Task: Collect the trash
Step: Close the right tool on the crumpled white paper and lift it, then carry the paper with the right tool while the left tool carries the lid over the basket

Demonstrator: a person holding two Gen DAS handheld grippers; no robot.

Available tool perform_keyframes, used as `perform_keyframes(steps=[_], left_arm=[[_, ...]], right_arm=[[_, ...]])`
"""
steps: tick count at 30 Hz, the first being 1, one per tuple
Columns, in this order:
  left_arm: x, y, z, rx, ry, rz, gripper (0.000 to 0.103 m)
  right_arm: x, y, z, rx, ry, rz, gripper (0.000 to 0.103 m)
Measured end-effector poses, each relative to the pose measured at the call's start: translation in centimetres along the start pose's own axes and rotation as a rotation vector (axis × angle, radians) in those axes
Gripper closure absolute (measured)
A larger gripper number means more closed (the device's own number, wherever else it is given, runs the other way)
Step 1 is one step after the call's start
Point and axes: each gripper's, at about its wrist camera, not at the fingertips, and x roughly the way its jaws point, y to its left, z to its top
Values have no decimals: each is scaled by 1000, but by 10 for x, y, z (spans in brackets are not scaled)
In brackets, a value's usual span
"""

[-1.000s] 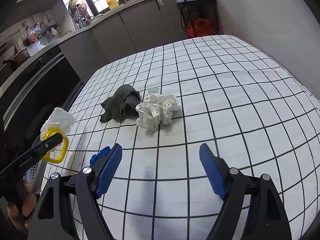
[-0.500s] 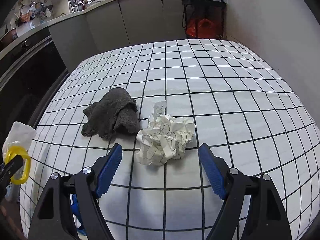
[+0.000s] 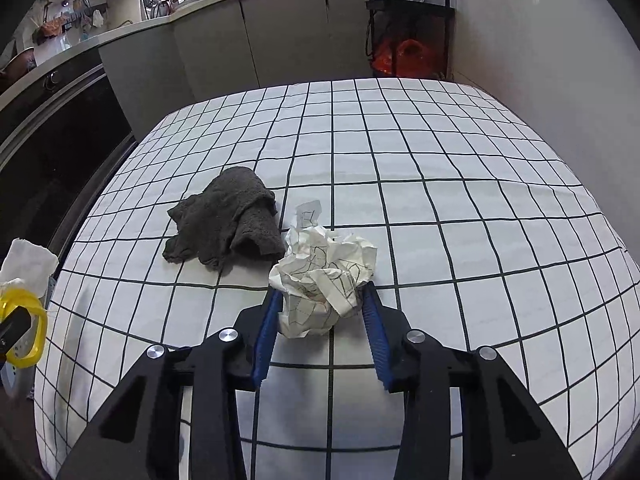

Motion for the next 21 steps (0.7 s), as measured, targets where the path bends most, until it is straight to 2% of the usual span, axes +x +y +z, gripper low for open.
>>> perform_keyframes(steps=[5, 11, 15, 21], left_arm=[[-16, 8, -6, -1, -20, 24, 83], [-39, 23, -17, -18, -28, 52, 83], [-55, 33, -25, -24, -32, 72, 83], [-83, 52, -31, -58, -50, 83, 83]], right_arm=[[-34, 3, -14, 21, -39, 28, 64], [-84, 21, -39, 18, -93, 105, 64], [-113, 42, -56, -17, -113, 162, 64], [-148, 78, -69, -96, -136, 203, 64]])
